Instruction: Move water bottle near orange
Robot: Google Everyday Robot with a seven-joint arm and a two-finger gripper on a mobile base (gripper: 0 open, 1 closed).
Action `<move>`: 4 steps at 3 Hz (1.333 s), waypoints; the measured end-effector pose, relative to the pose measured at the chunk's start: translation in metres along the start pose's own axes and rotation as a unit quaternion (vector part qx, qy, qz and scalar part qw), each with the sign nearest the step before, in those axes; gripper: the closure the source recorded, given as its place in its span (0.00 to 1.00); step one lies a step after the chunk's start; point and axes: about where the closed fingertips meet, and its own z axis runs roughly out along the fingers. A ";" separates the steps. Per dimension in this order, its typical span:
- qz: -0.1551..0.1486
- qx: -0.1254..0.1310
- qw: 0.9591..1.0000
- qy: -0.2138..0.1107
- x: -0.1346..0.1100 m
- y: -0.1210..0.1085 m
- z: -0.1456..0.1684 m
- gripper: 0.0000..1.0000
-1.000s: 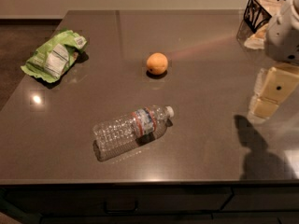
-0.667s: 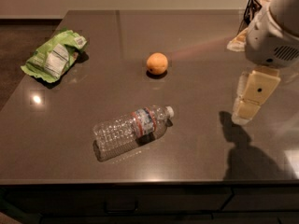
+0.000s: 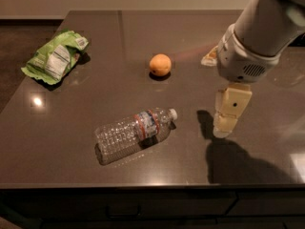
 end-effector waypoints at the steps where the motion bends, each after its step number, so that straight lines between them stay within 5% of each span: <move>1: -0.043 -0.017 0.999 -0.011 -0.019 0.008 0.019 0.00; 4: -0.145 -0.043 0.988 -0.028 -0.051 0.029 0.065 0.00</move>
Offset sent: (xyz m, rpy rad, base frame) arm -0.0134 0.0641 -0.0457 0.0238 0.0437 0.2691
